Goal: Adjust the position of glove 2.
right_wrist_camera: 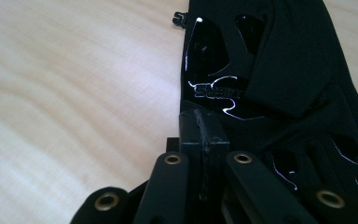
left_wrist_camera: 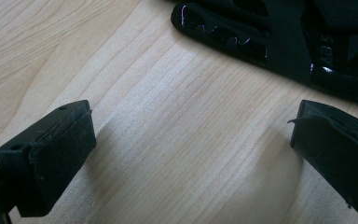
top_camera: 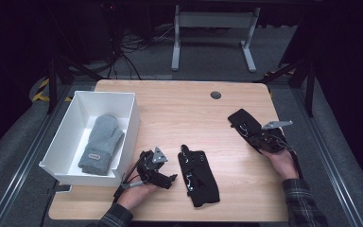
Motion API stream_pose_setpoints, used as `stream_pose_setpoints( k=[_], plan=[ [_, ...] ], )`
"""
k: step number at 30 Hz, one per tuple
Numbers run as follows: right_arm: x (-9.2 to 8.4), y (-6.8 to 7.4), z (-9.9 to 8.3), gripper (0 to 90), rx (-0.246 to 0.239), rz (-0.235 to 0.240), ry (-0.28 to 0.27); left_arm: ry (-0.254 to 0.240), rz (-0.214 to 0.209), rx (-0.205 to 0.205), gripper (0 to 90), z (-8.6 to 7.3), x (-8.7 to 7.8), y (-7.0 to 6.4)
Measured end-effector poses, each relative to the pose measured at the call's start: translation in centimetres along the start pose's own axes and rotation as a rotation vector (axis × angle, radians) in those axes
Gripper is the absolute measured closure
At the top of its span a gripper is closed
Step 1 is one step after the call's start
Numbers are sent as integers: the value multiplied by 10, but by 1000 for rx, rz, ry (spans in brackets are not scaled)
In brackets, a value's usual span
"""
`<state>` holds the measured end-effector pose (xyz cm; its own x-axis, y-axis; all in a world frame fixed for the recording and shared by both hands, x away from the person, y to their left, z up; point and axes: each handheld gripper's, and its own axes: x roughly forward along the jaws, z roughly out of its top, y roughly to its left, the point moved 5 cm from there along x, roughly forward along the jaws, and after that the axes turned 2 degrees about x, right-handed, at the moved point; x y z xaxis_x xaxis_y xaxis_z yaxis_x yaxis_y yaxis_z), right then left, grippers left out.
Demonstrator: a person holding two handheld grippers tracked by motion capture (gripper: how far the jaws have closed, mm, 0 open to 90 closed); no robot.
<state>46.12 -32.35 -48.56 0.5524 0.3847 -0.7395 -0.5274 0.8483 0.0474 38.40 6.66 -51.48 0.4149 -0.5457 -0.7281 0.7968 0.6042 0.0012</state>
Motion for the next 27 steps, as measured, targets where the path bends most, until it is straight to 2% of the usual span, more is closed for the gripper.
stream_pose_setpoints(
  k=[7,11,14,15,18,19,21,23,24,27],
  plan=[
    [-15,17,-17,900,-40,6,14,0,1,-1,2,0,0,0],
    [-28,30,-33,900,-59,38,26,0,2,-1,2,0,0,-1],
    [-33,34,-39,900,-59,48,30,-1,-1,-3,2,0,0,-1],
    [-38,36,-41,900,-73,42,29,-1,-1,-3,2,0,0,-1],
    [-41,36,-39,900,-68,37,15,1,1,-1,2,0,0,-1],
    [-43,38,-32,900,-65,44,-11,1,1,-1,3,0,0,-1],
    [-42,38,-29,900,-61,48,-15,1,1,-1,2,0,0,-1],
    [-35,40,-12,900,-66,65,-31,1,1,-1,2,0,0,-1],
    [-35,40,-12,900,-66,65,-31,1,1,-1,2,0,0,-1],
    [-24,41,8,900,-63,72,-50,0,1,-1,2,0,0,-1]
  ],
)
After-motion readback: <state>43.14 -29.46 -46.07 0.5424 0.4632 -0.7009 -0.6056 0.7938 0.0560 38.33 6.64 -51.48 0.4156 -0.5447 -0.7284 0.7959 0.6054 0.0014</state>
